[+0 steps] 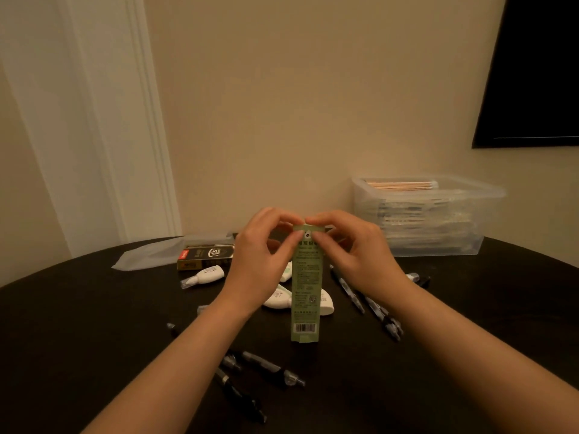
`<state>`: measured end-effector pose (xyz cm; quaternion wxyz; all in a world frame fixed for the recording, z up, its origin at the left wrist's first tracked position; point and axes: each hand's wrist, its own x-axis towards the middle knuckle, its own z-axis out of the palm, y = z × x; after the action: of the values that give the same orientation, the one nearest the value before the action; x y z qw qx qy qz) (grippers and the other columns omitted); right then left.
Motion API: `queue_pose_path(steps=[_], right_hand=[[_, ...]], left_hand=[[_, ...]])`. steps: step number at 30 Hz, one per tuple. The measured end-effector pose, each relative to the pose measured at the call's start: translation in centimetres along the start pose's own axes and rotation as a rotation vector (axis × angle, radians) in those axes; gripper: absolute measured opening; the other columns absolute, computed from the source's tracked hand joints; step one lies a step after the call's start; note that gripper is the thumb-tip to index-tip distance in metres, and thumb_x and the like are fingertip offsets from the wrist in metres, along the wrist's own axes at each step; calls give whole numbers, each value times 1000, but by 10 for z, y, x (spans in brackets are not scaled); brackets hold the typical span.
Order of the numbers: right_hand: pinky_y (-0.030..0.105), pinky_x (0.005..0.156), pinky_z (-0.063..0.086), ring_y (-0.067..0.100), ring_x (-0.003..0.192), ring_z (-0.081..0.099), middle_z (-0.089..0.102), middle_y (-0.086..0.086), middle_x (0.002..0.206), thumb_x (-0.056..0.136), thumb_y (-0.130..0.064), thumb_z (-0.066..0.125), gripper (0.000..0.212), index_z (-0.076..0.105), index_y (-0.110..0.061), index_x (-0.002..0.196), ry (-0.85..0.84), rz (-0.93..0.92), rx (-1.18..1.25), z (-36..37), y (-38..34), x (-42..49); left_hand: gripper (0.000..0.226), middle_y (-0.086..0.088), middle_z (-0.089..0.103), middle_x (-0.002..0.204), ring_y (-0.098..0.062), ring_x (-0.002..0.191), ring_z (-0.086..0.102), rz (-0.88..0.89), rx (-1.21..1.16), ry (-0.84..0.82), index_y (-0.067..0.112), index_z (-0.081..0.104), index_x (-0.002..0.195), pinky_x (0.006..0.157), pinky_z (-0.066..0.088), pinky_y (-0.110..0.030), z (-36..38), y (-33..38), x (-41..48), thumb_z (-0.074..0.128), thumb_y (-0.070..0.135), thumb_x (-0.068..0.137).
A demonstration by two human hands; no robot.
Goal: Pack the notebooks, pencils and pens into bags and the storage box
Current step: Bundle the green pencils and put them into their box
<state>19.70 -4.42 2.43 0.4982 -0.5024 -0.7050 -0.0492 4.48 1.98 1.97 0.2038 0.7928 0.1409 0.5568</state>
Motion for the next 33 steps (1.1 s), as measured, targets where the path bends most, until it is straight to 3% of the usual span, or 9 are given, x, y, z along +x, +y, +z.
queue_pose_path(steps=[5,8,12,14,19,22,24,29,33], right_hand=[[31,68,57,11,80,67,67,-6,94,92,-22,57,17,61,-16,108,-80,40,43,-7,2,2],[28,60,55,13,74,67,68,-1,86,92,-13,58,10,64,-9,98,-15,70,94,-17,3,6],[19,54,53,7,72,67,65,3,83,92,-6,56,10,61,-13,87,173,175,256,-42,10,17],[19,54,54,6,67,66,65,6,82,93,-6,54,7,61,-5,91,287,271,338,-58,16,24],[20,64,57,8,75,67,66,3,84,96,-11,51,10,59,-11,90,494,491,491,-95,38,38],[19,63,56,13,80,67,66,5,86,96,-12,52,11,60,-12,88,578,570,589,-112,55,50],[21,65,56,15,86,67,67,6,90,96,-13,52,11,61,-12,89,559,644,610,-125,67,59],[24,66,51,13,86,62,65,1,92,97,-25,49,20,64,-16,87,417,739,416,-165,98,96],[23,62,52,16,84,62,62,5,93,97,-30,51,22,60,-10,94,403,738,283,-188,129,127]], left_hand=[[17,-1,61,104,-9,93,62,-138,-112,-33,23,56,94,75,57,-33,5,6,4,63,8,87],[41,3,58,106,-5,92,64,-258,-224,-92,36,42,105,75,55,-24,10,7,6,65,9,85],[25,0,63,105,-8,96,63,-482,-268,-295,27,53,106,78,54,-23,20,-1,13,65,21,84],[25,1,66,106,-12,98,65,-559,-219,-440,21,59,108,77,53,-23,26,-3,18,61,31,85],[27,-5,70,99,-17,82,70,-702,-390,-619,23,56,118,65,55,-25,47,4,47,49,33,94],[24,-6,68,86,-13,58,61,-689,-456,-467,17,59,110,45,44,-21,66,3,74,47,32,95],[26,-5,62,81,-11,54,54,-666,-423,-370,14,61,106,41,38,-19,77,3,93,46,34,96],[30,1,58,79,-9,62,55,-571,-182,-323,20,58,101,52,40,-21,104,4,136,33,36,100],[29,-2,61,94,-15,80,59,-404,13,-343,17,60,109,70,47,-27,136,-11,170,37,32,100]])
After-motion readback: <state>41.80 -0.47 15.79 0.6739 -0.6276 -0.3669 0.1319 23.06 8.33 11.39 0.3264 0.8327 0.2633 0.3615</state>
